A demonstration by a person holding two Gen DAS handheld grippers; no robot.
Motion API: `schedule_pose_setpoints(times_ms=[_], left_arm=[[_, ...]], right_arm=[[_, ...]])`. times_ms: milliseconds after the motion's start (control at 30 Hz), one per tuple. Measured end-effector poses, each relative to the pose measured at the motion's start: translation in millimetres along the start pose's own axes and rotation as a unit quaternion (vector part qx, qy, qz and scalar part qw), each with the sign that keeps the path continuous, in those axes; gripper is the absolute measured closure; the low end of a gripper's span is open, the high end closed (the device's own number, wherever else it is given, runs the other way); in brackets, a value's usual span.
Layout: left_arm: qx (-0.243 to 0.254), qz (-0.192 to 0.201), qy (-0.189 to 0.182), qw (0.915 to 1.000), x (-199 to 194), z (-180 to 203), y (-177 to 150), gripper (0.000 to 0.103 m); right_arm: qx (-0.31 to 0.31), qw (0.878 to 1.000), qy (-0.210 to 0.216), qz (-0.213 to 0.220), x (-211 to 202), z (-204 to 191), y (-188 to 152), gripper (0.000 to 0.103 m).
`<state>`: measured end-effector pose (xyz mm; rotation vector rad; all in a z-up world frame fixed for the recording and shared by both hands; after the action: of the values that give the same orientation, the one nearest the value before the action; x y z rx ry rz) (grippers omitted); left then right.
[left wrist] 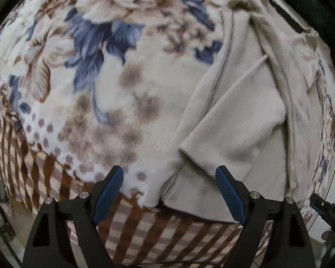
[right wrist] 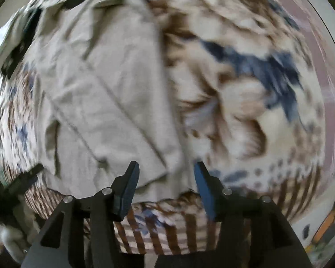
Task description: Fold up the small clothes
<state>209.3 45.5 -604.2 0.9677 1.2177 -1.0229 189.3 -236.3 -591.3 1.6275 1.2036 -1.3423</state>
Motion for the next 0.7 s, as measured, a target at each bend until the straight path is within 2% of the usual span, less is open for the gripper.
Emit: schedule_pose_setpoints(times_ms=[133,200,233,267,300,333,400,433,467,533,567,633,700], left_arm=[[0.015,-0.039,-0.026,0.9988,20,-3,-12,0.019],[0.023,-0.038,-0.038,0.9983,23,-2,-14,0.019],[0.028,-0.030,-0.041,0.9983,22,-3,-14,0.023],[0.031,-0.022,-0.047,0.9981,21,0,-15,0.049],[0.040,-0.012,-0.043,0.9982,19,1,-16,0.093],[0.050,-0.009,-0.035,0.9981,18,1,-17,0.098],[0.047,0.004,-0.049,0.9977,11,2,-17,0.099],[0.045,0.007,-0.055,0.9975,5,1,-18,0.099],[0.041,0.006,-0.064,0.9971,-2,-2,-21,0.099],[0.023,0.003,-0.082,0.9964,-15,-8,-19,0.099],[0.005,-0.001,-0.100,0.9950,-25,-13,-16,0.099],[-0.030,-0.005,-0.125,0.9917,-38,-18,-4,0.100],[-0.067,0.000,-0.155,0.9857,-52,-29,20,0.100]], right_arm=[[0.054,0.997,0.031,-0.038,-8,68,-11,0.049],[0.074,0.995,0.054,-0.051,-6,84,-17,0.049],[0.085,0.993,0.066,-0.053,-9,97,-19,0.049],[0.096,0.991,0.075,-0.051,-13,109,-19,0.049],[0.103,0.991,0.077,-0.046,-15,114,-16,0.055],[0.111,0.990,0.079,-0.039,-22,125,-16,0.075],[0.122,0.989,0.081,-0.034,-30,141,-15,0.094],[0.126,0.988,0.088,-0.029,-38,150,-15,0.094],[0.123,0.988,0.087,-0.025,-37,143,-18,0.094],[0.117,0.989,0.093,-0.019,-62,156,-20,0.095],[0.118,0.988,0.096,-0.018,-63,148,-19,0.095],[0.123,0.986,0.115,-0.015,-88,166,-16,0.095],[0.131,0.982,0.133,-0.013,-101,159,-6,0.095]])
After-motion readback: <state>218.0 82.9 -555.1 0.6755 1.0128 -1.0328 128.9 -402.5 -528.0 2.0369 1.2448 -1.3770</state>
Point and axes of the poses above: each gripper's, at about its wrist camera, not at the fingertips, and x roughly the way its jaws point, z to its right, y to its top, the point moved 5 cm from there along x, roughly the way its jaws point, and after that the axes turned 5 degrees about z, right-handed, at the moved point
